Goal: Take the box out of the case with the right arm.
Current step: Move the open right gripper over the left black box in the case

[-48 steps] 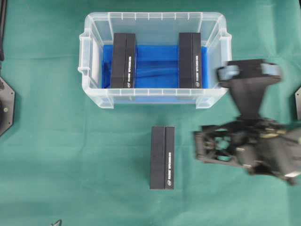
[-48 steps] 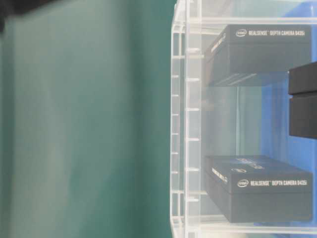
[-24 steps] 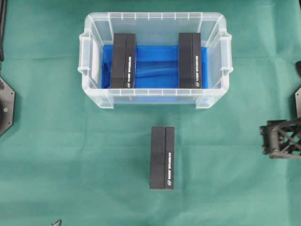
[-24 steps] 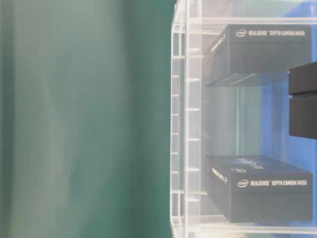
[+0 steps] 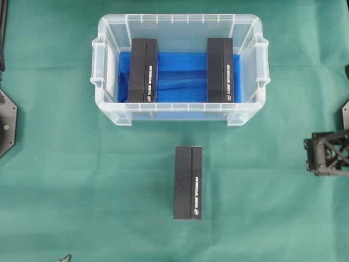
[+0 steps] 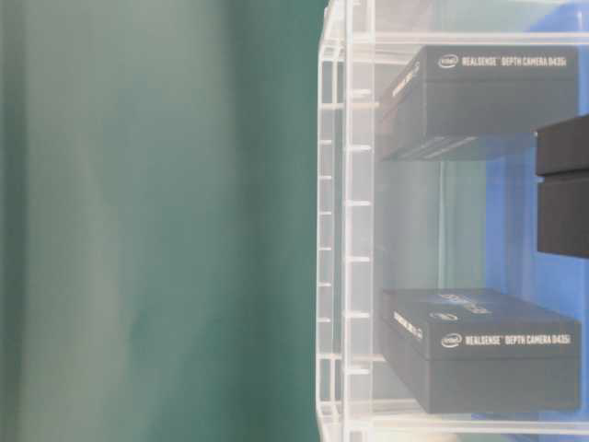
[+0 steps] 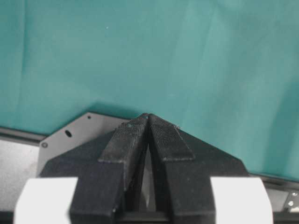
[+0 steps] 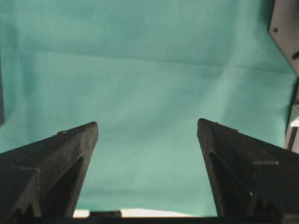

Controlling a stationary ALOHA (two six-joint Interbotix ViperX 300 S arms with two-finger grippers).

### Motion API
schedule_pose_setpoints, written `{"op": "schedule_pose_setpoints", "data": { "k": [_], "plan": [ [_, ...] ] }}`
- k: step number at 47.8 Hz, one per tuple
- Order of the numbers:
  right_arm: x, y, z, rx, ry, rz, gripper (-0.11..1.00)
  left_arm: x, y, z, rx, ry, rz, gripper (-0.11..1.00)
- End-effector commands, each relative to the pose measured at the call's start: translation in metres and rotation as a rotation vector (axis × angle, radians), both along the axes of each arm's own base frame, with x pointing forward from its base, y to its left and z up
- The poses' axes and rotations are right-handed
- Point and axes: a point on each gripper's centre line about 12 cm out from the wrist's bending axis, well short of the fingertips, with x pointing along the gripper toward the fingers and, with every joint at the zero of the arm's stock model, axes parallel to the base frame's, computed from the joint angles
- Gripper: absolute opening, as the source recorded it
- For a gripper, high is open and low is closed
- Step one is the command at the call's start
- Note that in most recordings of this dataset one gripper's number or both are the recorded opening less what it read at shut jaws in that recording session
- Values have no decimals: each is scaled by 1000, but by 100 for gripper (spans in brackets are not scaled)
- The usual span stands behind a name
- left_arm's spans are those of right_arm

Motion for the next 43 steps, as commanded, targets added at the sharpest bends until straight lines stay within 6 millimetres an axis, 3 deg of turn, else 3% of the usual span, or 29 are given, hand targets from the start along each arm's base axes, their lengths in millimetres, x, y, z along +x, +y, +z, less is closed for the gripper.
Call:
{"op": "schedule_pose_setpoints", "data": {
  "k": [1, 27, 43],
  "plan": [
    [1, -13, 5, -7, -16, -8, 87, 1, 1, 4, 2, -14, 2, 8],
    [-1, -123, -5, -52, 7, -23, 87, 1, 1, 3, 1, -14, 4, 8],
    [-11, -145, -21, -58, 17, -34, 87, 1, 1, 3, 2, -12, 2, 8]
  ]
}}
